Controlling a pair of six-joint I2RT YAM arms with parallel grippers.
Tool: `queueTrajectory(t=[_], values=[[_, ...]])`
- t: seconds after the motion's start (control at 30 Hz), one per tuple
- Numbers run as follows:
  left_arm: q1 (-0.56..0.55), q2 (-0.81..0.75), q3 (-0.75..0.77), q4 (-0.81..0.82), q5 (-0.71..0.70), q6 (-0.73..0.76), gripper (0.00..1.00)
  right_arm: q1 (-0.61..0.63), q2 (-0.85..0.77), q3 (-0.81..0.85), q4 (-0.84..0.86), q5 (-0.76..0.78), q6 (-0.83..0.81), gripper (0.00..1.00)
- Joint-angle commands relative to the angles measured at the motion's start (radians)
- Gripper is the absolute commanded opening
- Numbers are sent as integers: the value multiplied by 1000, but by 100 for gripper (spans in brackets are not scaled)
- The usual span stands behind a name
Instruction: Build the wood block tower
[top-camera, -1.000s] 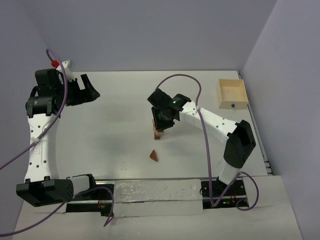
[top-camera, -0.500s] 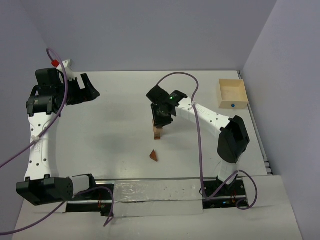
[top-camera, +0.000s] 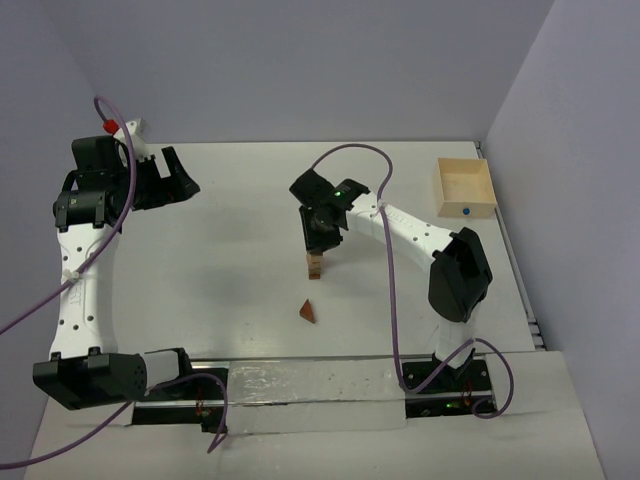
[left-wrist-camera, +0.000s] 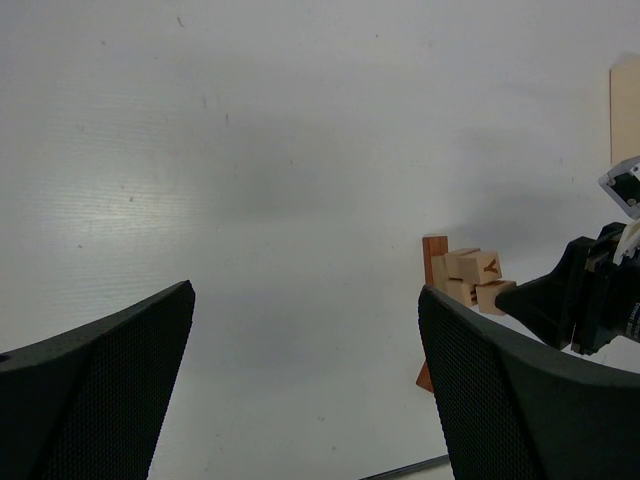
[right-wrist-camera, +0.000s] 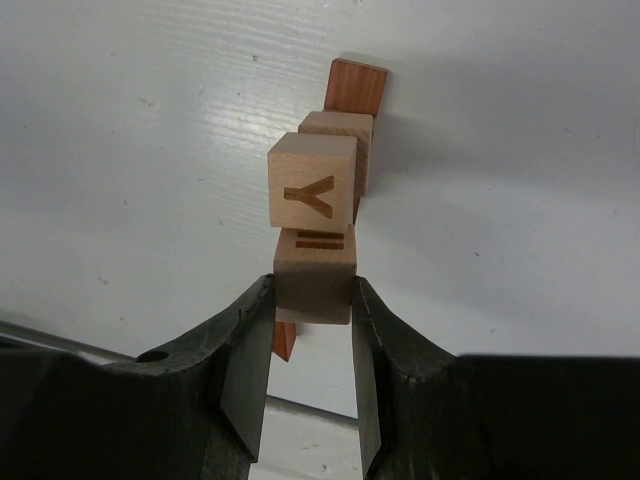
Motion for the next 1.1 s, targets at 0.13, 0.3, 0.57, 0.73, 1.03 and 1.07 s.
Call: queueTrajectory(t=[0.13, 0.3, 0.57, 0.73, 1.03, 1.07], values=[[9, 11, 33, 39, -6, 0, 99, -4, 19, 54, 13, 31, 13, 15], [9, 11, 30, 39, -7, 2, 99, -3, 23, 53, 13, 34, 14, 16], [9, 13, 27, 42, -6, 1, 99, -3, 28, 59, 15, 44, 11, 23], [9, 13, 26, 41, -7, 2, 99, -2, 31, 55, 17, 39, 9, 32], [9, 12, 27, 43, -9, 1, 99, -1, 39, 59, 21, 36, 8, 32], [9, 14, 27, 43, -8, 2, 99, -1, 39, 59, 21, 36, 8, 33]])
